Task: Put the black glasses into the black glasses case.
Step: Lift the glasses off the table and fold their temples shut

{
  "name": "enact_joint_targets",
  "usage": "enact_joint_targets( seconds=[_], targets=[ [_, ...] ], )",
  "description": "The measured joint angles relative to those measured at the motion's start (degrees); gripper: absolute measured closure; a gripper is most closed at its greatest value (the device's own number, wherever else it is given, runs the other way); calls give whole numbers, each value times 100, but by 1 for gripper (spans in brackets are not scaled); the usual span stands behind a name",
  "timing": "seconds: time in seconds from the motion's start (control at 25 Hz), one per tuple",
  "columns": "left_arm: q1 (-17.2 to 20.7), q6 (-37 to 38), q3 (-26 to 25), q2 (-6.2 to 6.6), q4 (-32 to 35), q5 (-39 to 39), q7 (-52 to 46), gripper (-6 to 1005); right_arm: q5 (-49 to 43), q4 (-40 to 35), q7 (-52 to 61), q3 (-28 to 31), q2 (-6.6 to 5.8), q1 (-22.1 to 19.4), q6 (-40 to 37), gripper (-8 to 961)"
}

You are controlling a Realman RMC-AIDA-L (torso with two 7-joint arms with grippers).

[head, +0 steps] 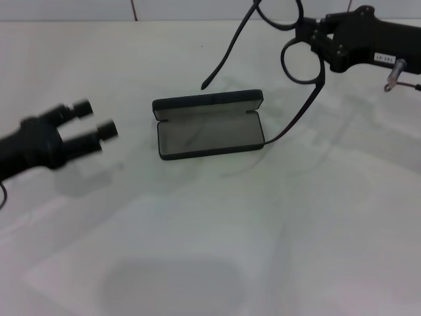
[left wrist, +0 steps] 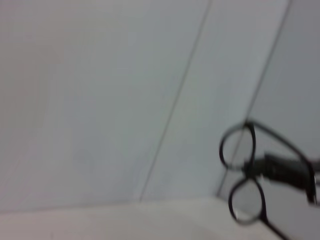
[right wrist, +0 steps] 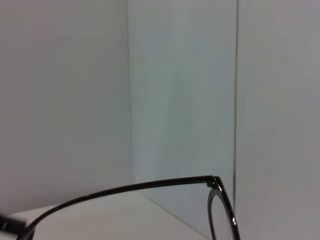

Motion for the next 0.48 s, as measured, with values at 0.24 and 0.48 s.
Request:
enact_joint_targets(
  seconds=[0.24,0.48],
  targets=[
    [-80,8,16,60,34,-523,-298,116,110,162,-229,-62,16,57,55,903],
    [-326,131,129,95,5,-586,-764,174,618,281,-573,-200,17,73,30,903]
  ],
)
